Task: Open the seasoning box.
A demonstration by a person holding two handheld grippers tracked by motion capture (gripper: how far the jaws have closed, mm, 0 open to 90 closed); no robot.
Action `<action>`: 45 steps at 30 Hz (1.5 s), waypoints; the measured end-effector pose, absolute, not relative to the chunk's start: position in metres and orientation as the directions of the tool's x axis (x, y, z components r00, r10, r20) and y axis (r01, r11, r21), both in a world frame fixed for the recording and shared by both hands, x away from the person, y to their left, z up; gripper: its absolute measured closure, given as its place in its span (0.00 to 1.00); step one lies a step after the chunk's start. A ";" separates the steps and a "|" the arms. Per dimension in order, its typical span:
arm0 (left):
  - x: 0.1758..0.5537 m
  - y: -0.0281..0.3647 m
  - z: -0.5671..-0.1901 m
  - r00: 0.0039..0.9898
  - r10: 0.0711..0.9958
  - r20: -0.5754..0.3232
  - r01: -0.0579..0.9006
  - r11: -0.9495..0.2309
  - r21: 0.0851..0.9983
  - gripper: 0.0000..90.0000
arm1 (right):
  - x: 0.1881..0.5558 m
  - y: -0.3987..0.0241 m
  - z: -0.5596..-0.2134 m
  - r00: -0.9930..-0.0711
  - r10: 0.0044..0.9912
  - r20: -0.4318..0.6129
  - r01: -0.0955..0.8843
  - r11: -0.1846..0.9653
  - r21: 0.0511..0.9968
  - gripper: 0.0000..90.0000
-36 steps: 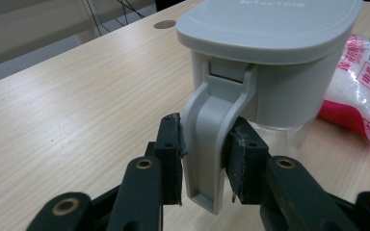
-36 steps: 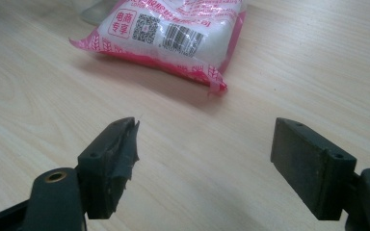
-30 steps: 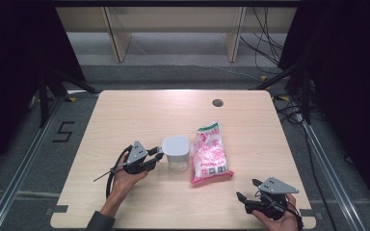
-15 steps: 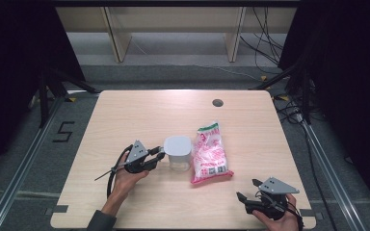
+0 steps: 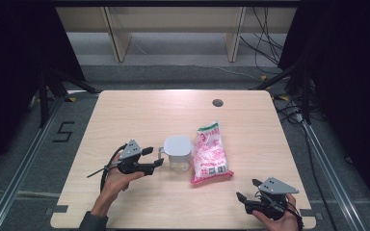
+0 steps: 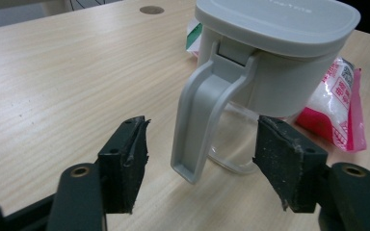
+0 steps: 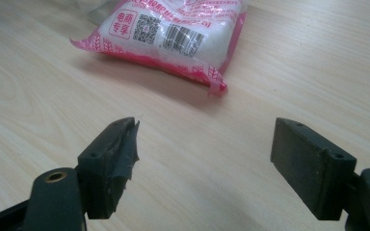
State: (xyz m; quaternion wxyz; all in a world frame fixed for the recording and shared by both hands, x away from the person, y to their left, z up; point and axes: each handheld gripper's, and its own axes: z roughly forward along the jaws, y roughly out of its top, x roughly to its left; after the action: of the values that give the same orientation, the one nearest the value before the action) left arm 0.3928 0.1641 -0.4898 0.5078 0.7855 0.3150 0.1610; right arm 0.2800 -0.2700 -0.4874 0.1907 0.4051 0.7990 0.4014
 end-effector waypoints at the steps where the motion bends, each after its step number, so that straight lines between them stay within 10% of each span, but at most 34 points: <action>1: 0.393 0.164 -0.490 0.750 0.658 -0.067 0.331 -0.286 0.899 0.37 | 0.280 -0.270 -0.487 -0.599 0.800 0.020 0.494 0.350 0.796 0.28; 10: 0.380 0.167 -0.462 0.730 0.677 -0.091 0.336 -0.239 0.911 0.40 | 0.279 -0.267 -0.487 -0.595 0.803 0.030 0.504 0.344 0.792 0.28; 23: 0.377 0.160 -0.441 0.739 0.674 0.000 0.213 -0.234 0.949 0.95 | 0.279 -0.268 -0.488 -0.587 0.809 0.024 0.510 0.347 0.787 0.28; 45: 0.398 0.139 -0.447 0.745 0.665 -0.051 0.250 -0.208 0.946 0.99 | 0.280 -0.268 -0.487 -0.599 0.800 0.011 0.494 0.359 0.792 0.28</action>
State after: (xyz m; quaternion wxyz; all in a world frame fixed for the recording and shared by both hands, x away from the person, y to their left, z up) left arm 0.3982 0.1392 -0.4473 0.5514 0.7540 0.3034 0.1882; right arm 0.2802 -0.2681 -0.4874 0.1933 0.4037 0.8013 0.3969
